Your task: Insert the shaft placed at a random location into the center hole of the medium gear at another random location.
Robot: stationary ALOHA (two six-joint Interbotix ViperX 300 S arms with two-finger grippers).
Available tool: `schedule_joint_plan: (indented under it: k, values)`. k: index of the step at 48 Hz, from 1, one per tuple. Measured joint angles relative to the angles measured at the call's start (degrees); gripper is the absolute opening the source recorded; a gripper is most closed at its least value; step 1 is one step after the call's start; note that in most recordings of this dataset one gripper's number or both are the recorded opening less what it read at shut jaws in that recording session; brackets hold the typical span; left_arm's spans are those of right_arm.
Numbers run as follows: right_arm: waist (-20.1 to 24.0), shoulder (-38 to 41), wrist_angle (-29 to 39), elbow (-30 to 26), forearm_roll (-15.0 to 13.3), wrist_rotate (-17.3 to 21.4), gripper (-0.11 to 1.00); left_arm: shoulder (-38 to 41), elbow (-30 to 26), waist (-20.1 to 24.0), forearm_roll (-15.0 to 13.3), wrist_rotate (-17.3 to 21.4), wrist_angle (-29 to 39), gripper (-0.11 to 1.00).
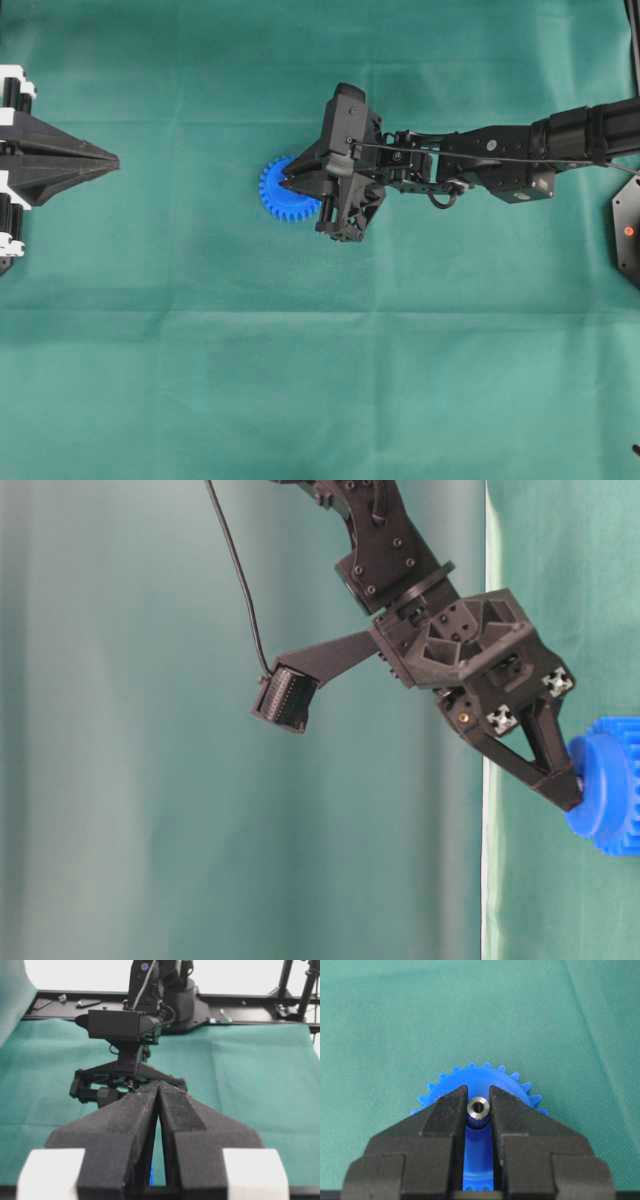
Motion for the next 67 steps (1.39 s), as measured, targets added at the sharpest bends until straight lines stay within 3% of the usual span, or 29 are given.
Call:
schedule_joint_plan:
  k: [24, 27, 36, 38, 47, 67]
  values:
    - [0.1, 0.0, 0.0, 0.0, 0.0, 0.0, 0.16, 0.0, 0.0, 0.0, 0.1, 0.0, 0.3, 0.0]
    - [0.1, 0.0, -0.1, 0.0, 0.0, 0.0, 0.27, 0.0, 0.0, 0.0, 0.0, 0.0, 0.4, 0.0]
    - [0.3, -0.1, 0.0, 0.0, 0.0, 0.0, 0.82, 0.0, 0.0, 0.0, 0.0, 0.0, 0.6, 0.0]
    - [0.4, -0.1, 0.0, 0.0, 0.0, 0.0, 0.87, 0.0, 0.0, 0.0, 0.1, 0.0, 0.6, 0.0]
    - [0.1, -1.8, 0.1, 0.0, 0.0, 0.0, 0.76, -0.1, 0.0, 0.0, 0.1, 0.0, 0.6, 0.0]
    - [0.1, -10.6, 1.3, 4.0, -0.1, 0.0, 0.77, -0.2, 0.0, 0.0, 0.1, 0.0, 0.6, 0.0]
